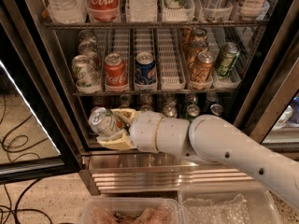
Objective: Pick 7up can from middle shelf of fridge
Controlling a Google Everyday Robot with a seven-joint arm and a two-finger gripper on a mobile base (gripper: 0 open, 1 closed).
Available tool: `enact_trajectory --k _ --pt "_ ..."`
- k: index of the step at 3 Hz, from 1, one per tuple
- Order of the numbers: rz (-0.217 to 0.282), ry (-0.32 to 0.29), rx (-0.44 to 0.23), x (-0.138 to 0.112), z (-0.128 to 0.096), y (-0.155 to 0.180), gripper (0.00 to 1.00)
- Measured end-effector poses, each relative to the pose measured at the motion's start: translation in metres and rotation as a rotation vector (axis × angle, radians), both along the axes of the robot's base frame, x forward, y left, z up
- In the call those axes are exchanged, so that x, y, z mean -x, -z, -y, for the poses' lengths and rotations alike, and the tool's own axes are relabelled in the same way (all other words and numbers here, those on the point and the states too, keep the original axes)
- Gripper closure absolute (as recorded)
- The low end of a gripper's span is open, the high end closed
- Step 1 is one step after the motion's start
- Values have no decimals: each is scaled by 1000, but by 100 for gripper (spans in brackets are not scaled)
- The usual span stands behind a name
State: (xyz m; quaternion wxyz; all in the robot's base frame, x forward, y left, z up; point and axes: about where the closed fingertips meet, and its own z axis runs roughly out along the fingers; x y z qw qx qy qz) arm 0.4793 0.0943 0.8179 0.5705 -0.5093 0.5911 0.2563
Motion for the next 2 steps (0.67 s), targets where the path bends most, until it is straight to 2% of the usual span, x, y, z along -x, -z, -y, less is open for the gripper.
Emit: enact_trajectory --k 1,2 --pt "-1 -47 -6 6 -9 2 100" --pt "-30 -127 -16 39 -24 3 100"
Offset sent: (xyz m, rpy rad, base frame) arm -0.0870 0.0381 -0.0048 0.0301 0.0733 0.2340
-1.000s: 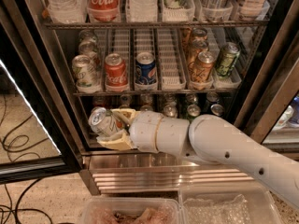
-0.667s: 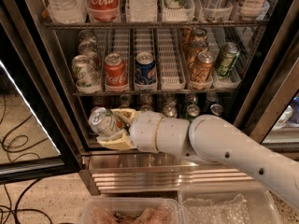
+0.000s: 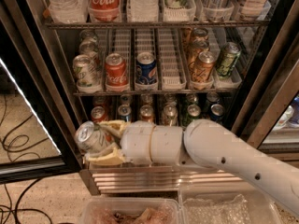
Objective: Pick 7up can from middle shelf of fridge
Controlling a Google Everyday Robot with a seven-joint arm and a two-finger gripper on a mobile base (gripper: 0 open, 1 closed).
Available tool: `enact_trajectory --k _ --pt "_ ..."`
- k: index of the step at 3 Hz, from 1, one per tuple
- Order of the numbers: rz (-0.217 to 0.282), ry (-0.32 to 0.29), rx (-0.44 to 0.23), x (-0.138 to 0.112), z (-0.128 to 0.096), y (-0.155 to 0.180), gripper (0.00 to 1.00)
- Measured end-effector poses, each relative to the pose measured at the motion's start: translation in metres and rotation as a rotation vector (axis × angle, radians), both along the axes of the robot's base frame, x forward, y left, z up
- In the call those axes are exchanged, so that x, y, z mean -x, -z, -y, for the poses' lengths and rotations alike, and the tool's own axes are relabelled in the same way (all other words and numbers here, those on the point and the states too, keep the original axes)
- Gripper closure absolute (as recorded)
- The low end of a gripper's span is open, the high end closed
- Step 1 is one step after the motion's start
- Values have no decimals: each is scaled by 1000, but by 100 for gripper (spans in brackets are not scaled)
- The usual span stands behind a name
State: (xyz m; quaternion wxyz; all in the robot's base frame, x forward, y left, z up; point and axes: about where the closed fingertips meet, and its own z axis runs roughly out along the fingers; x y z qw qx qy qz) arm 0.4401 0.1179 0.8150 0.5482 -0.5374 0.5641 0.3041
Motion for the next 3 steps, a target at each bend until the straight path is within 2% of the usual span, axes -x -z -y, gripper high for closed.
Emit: enact_trajectory --k 1,2,3 --pt "-31 -41 -26 47 -9 -4 100" --pt "-49 -27 -61 90 -6 -12 100" --pt "-41 25 -66 93 10 -17 100"
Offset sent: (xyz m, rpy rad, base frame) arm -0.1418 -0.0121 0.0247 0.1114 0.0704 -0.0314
